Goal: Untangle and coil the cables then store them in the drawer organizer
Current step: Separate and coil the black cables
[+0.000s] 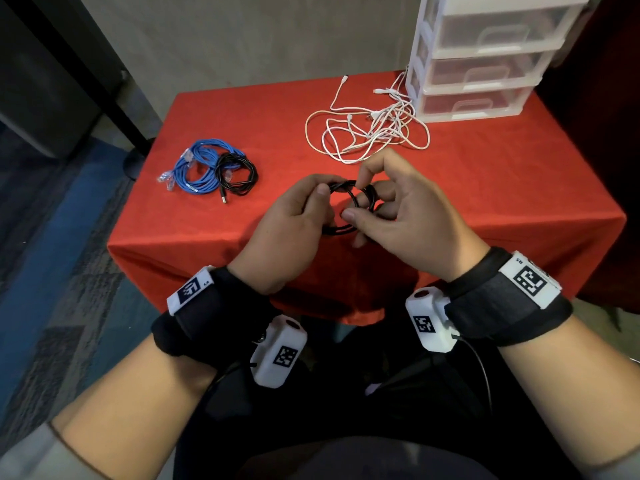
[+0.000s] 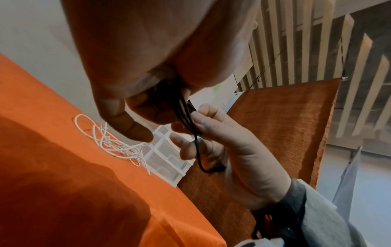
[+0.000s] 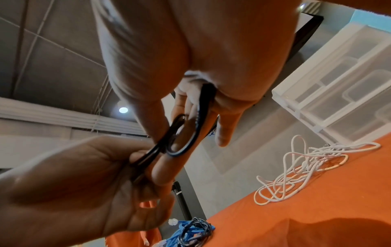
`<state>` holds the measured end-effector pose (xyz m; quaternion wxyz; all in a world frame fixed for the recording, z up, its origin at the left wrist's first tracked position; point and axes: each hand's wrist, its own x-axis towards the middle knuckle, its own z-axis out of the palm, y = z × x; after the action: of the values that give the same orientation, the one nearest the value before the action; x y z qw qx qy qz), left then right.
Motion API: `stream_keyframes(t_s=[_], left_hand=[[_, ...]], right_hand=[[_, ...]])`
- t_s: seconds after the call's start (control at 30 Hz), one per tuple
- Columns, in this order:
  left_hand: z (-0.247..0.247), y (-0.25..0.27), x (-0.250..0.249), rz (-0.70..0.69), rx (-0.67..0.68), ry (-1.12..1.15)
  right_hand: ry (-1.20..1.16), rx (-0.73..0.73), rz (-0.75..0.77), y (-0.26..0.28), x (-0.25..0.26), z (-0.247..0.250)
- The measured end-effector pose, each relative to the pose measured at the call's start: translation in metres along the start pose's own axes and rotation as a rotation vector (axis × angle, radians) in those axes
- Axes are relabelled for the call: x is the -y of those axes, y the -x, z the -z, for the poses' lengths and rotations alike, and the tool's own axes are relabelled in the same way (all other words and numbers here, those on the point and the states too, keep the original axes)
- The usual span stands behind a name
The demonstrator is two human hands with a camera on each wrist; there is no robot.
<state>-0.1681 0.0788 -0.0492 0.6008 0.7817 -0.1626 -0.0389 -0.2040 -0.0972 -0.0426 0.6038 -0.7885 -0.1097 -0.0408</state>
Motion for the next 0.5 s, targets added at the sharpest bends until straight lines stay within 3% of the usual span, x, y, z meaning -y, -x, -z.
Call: stream_keyframes(t_s=[0.1, 0.23, 0.3, 0.37, 0.5], left_hand=[[-0.001, -0.001, 0.003, 0.077, -0.033, 0.02], [-0.006, -0.001, 0.006, 0.133, -0.078, 0.02], [-0.009, 0.0, 0.003, 0.088, -0.092, -0.014], [-0.009, 0.0, -0.003, -0.01, -0.103, -0.098], [0.001, -0.003, -0.012, -0.196, -0.066, -0.321]], right_hand=[[0.143, -0.047, 0.054, -0.001, -0.005, -0.001], [0.602, -0.095, 0.196, -0.004, -0.02, 0.003], [0.595, -0.112, 0.186, -0.008, -0.023, 0.001], [0.384, -0.125, 0.112, -0.011, -0.022, -0.002], [-0.43, -0.055, -0.233, -0.013, -0.007, 0.007]])
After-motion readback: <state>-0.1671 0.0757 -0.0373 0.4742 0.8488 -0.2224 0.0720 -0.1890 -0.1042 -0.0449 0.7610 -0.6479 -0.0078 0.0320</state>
